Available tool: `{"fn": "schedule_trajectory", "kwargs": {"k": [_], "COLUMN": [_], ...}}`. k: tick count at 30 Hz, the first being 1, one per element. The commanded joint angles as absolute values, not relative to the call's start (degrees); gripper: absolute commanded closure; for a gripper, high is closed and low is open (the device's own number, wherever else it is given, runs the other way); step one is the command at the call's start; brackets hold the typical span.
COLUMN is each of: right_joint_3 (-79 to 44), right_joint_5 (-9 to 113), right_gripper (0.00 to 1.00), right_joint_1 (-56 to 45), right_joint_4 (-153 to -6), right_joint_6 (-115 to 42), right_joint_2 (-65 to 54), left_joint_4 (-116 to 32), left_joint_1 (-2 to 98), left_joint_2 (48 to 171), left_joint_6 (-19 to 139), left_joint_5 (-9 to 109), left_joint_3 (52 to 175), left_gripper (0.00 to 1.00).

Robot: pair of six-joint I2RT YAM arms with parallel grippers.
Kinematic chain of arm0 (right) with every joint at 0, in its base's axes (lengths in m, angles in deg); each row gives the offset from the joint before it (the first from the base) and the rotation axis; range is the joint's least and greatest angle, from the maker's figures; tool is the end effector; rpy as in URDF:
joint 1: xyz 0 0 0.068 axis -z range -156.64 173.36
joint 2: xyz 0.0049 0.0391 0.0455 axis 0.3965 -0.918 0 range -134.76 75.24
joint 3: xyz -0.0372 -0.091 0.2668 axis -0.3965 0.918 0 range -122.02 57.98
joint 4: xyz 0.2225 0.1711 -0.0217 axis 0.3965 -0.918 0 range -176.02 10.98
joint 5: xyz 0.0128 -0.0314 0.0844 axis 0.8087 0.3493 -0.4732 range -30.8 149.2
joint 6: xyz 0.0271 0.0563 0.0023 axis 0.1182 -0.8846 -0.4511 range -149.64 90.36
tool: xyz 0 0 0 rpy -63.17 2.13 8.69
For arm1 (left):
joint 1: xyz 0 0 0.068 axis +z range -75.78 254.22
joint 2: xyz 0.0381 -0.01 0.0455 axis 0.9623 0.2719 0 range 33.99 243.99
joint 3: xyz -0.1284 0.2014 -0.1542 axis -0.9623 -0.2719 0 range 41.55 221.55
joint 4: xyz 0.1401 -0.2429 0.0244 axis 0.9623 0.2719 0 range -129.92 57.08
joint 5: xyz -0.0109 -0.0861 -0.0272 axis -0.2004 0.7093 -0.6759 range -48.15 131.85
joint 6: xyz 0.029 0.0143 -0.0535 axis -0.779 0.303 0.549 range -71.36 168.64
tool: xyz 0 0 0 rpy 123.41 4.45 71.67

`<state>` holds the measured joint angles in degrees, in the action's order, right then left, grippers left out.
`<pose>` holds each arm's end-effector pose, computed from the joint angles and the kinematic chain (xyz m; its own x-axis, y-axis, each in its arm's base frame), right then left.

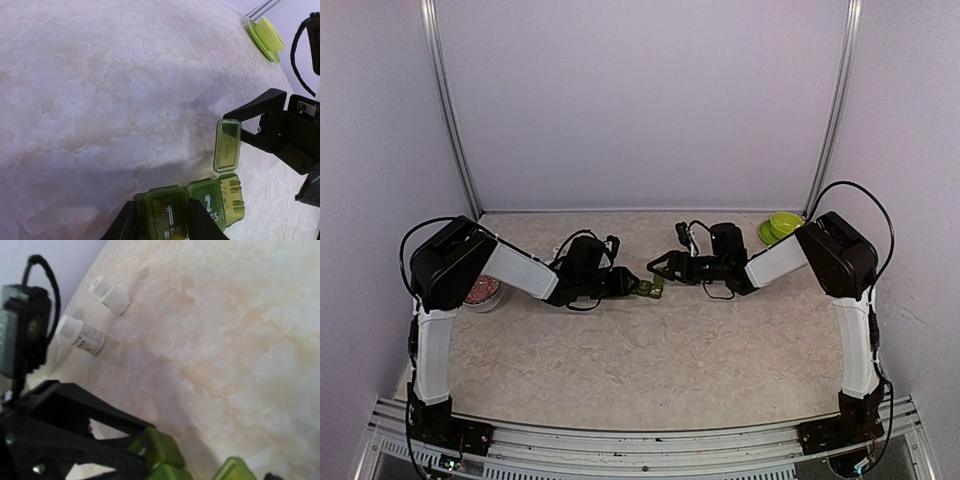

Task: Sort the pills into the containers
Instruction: Close the lid of the pill container on the pill container.

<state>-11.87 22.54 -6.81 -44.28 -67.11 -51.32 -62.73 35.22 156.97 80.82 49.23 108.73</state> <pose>0.4048 0.2684 0.1035 -0.7933 0.1035 -0.6000 -0.5030 0.4438 0.7416 0.3623 -0.3012 0.0923 -0.7351 -0.0844 -0.6727 0.3737 0.7775 -0.5059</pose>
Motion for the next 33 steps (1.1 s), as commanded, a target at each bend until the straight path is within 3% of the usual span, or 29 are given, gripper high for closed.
{"fn": "schedule_trajectory", "kwargs": {"k": [1,25,33], "right_joint_3": [-11.04,-6.99,-6.57], "right_joint_5": [20.27,15.14,13.08], "right_gripper": [0.12,0.16,0.26], "right_joint_1": [-6.33,-8.17,-9.01], "right_joint_4": [-40.55,-39.18,-41.00], "right_joint_6": [-68.08,-65.97,-64.58], "right_joint_2": [-51.31,-45.96,-46.32], "left_joint_4": [-55.99,-54.18,-53.99], "left_joint_1": [34.64,34.23,34.23], "left_joint_2": [158.04,159.06,159.15], "left_joint_6": [80.71,80.48,80.26], "left_joint_5": [49.84,47.70,47.47], "left_joint_3": [107.82,108.73,108.85], "left_gripper": [0.66,0.66,0.66]}}
